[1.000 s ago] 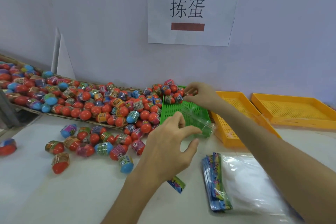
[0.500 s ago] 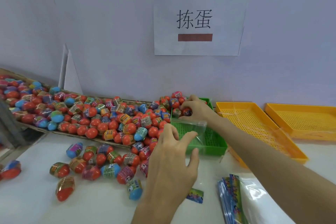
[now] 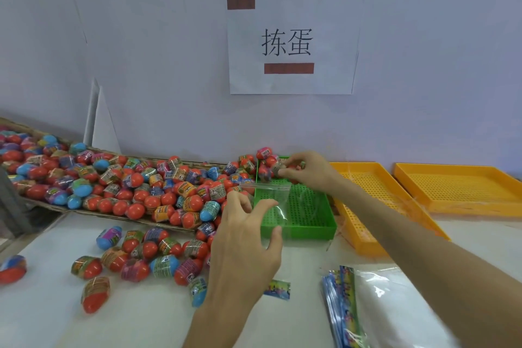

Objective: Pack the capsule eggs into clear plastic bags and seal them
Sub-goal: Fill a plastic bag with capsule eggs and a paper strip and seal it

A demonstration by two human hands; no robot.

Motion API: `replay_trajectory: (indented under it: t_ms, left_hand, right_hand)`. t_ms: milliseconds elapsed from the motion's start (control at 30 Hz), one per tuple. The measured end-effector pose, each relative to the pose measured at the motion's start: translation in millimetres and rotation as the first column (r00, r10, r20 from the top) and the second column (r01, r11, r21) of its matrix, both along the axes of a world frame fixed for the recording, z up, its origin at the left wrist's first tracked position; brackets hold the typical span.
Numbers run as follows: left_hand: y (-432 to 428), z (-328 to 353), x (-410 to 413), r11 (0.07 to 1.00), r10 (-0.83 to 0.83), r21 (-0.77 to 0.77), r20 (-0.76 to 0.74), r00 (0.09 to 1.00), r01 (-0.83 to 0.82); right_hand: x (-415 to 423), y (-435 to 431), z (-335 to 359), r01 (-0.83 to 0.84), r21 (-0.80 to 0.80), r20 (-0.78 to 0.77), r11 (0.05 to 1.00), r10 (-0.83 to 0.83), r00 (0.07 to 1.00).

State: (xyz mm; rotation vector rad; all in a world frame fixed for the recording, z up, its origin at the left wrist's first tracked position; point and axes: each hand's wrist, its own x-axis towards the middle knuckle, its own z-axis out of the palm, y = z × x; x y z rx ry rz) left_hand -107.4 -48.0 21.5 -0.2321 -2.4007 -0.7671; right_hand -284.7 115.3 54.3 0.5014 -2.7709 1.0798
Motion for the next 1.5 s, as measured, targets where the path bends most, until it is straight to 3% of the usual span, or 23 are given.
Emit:
replay_trajectory:
  t_ms: [67,133,233,300,367,533,700,833,967,1100,1200,1333,1500]
  left_hand:
    - [1.0,-0.3,0.5,1.000,-0.007,-0.008,0.001,1.000,0.007]
    - [2.7,-1.0,0.8,1.000,-0.019,-0.018,-0.001,1.000,0.019]
    - [4.2,-0.4,1.3,0.999,-0.039,-0.027,-0.025,0.999,0.039]
    - [4.8,0.4,1.8,0.998,-0.057,-0.043,-0.036,0.998,0.056]
    - [5.3,1.3,2.7,0.995,-0.081,-0.061,-0.039,0.996,0.078]
    - [7.6,2.5,5.1,0.989,-0.112,-0.108,-0.064,0.992,0.104]
    - [8.8,1.6,6.6,0.988,-0.108,-0.117,-0.055,0.993,0.101]
    - [9.0,1.4,5.9,0.987,-0.109,-0.125,-0.031,0.994,0.104]
    - [8.6,0.7,5.5,0.986,-0.111,-0.127,-0.030,0.993,0.107]
    - [9.0,1.3,5.9,0.987,-0.120,-0.110,-0.048,0.992,0.115]
    - [8.9,1.6,6.1,0.990,-0.116,-0.086,-0.056,0.992,0.111]
    - [9.0,2.2,6.5,0.990,-0.124,-0.069,-0.067,0.990,0.119]
    - [9.4,1.0,6.4,0.988,-0.149,-0.044,-0.092,0.985,0.145]
  right_hand:
    - [14.5,11.0,23.6,-0.032,-0.161,0.040,0.986,0.039,0.998]
    - [33.4,21.3,52.0,-0.116,-0.185,0.075,0.976,0.132,0.988]
    - [56.9,28.8,85.4,-0.235,0.074,0.026,0.969,0.234,0.972]
    - [67.3,27.7,96.1,-0.244,0.307,-0.071,0.920,0.278,0.958]
    - [77.4,23.2,100.7,-0.245,0.444,-0.134,0.862,0.334,0.933]
    - [96.1,10.9,98.5,-0.261,0.583,-0.146,0.769,0.415,0.898]
    - [104.6,3.1,94.9,-0.270,0.616,-0.156,0.740,0.451,0.879]
    - [107.0,2.1,97.6,-0.334,0.512,-0.116,0.791,0.449,0.886]
    - [105.9,9.7,106.5,-0.354,0.222,-0.126,0.909,0.387,0.914]
    - [104.9,10.6,104.3,-0.341,0.008,-0.038,0.940,0.341,0.939]
    - [106.2,8.2,95.7,-0.302,-0.014,-0.067,0.953,0.301,0.951]
    - [112.8,4.8,87.8,-0.299,-0.177,-0.032,0.938,0.298,0.954]
    - [120.3,-1.2,82.4,-0.333,-0.073,-0.052,0.940,0.329,0.943]
